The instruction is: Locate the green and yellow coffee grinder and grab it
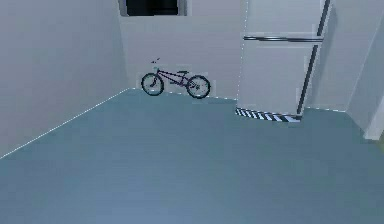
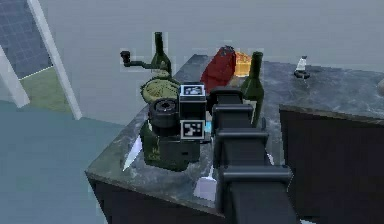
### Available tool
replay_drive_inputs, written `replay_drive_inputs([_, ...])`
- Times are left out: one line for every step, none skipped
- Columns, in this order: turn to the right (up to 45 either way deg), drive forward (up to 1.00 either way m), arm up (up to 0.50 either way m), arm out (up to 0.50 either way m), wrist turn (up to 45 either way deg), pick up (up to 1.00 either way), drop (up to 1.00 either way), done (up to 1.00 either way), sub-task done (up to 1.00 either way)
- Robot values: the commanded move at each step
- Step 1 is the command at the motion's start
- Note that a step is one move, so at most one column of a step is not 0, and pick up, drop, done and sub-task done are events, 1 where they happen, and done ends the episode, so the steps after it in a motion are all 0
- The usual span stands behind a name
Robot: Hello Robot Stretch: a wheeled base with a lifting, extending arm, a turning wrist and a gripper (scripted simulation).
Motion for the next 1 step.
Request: replay_drive_inputs([0.0, 0.0, 0.0, 0.0, 0.0, 0.0, 0.0, 1.0, 0.0])
